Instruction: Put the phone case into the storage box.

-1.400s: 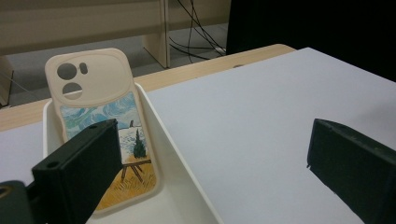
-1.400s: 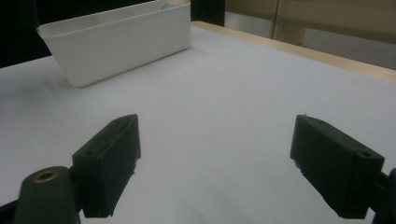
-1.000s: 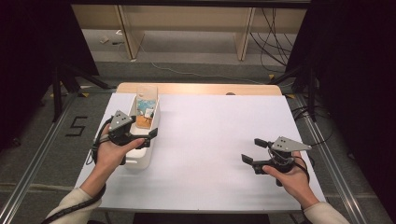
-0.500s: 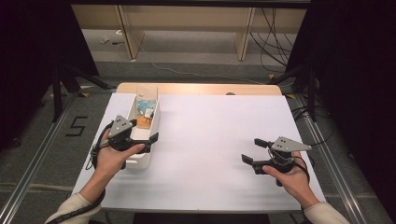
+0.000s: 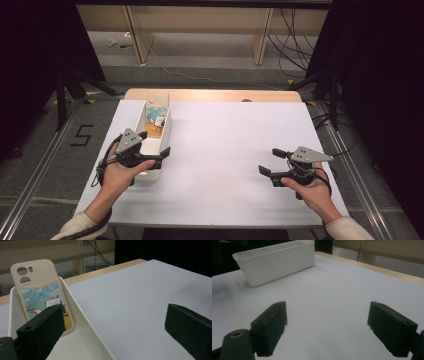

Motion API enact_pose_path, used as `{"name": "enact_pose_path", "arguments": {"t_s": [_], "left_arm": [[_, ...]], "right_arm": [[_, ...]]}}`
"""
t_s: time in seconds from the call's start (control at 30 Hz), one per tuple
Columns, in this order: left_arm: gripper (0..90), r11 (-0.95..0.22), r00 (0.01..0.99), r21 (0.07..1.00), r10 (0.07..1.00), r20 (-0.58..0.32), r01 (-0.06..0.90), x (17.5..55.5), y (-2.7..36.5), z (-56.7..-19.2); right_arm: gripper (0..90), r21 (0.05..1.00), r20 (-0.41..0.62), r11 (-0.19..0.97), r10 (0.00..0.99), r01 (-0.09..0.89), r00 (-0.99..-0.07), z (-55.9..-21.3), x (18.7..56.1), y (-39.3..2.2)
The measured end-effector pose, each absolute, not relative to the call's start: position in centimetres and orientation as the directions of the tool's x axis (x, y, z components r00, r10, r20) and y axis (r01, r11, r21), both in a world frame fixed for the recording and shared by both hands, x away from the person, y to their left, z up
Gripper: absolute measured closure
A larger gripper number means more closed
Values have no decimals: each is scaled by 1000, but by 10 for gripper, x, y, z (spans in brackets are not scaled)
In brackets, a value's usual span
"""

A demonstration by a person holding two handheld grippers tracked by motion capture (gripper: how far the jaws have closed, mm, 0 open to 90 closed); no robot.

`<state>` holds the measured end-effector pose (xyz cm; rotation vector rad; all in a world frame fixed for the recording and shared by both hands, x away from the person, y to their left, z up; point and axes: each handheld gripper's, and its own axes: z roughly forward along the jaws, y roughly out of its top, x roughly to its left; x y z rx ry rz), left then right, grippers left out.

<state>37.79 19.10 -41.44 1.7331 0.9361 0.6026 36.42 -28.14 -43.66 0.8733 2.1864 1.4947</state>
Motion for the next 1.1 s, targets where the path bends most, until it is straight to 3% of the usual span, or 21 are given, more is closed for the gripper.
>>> {"name": "enact_pose_path", "arguments": {"t_s": [1.1], "left_arm": [[21,-182,585,937,811,-28,297,364,191,-424]], "right_arm": [[168,924,55,252,659,289,-750,-437,364,-281]]}}
